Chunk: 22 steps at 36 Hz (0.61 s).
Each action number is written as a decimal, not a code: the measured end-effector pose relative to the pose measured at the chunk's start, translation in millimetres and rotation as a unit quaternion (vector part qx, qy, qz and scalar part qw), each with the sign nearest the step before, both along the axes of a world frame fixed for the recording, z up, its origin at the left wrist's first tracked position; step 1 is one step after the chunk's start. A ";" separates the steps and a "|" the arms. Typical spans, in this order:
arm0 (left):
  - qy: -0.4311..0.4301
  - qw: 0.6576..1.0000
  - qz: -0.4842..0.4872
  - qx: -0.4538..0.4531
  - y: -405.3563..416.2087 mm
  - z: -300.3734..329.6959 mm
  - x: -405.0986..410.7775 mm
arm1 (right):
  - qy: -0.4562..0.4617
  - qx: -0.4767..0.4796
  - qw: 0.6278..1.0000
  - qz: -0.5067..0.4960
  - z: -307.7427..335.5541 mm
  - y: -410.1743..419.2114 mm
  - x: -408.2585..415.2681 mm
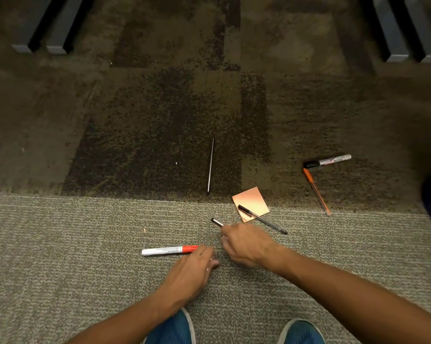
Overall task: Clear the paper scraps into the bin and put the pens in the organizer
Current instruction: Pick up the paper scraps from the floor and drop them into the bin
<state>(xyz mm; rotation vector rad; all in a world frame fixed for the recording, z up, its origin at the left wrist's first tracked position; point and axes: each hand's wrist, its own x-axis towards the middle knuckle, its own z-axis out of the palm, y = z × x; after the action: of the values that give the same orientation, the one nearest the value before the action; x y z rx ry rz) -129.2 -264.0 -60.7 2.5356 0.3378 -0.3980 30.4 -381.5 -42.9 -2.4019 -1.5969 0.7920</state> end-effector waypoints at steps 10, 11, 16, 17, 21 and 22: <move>-0.010 0.996 -0.034 -0.085 11.9 25.8 11.8 | 0.267 0.007 0.936 -0.228 26.8 -24.3 -1.4; -0.013 0.995 -0.039 -0.085 15.2 32.3 17.2 | 0.284 0.006 0.926 -0.250 30.8 -28.0 -0.4; -0.024 0.992 0.002 -0.123 32.3 74.4 46.9 | 0.411 0.042 0.838 -0.358 55.6 -45.3 14.5; -0.022 0.990 0.019 -0.138 34.7 82.3 52.3 | 0.434 0.057 0.815 -0.381 60.7 -47.1 19.3; 0.053 0.949 0.092 -0.298 39.2 113.5 71.5 | 0.484 0.138 0.736 -0.453 79.5 -55.6 43.0; 0.072 0.938 0.104 -0.324 39.6 121.9 77.0 | 0.492 0.164 0.717 -0.467 84.8 -58.0 50.2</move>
<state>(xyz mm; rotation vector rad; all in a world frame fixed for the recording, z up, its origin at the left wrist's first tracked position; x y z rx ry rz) -52.2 -224.4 61.2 1.8131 0.4397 -0.5133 80.6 -439.5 41.9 -1.5964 -0.0332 1.0817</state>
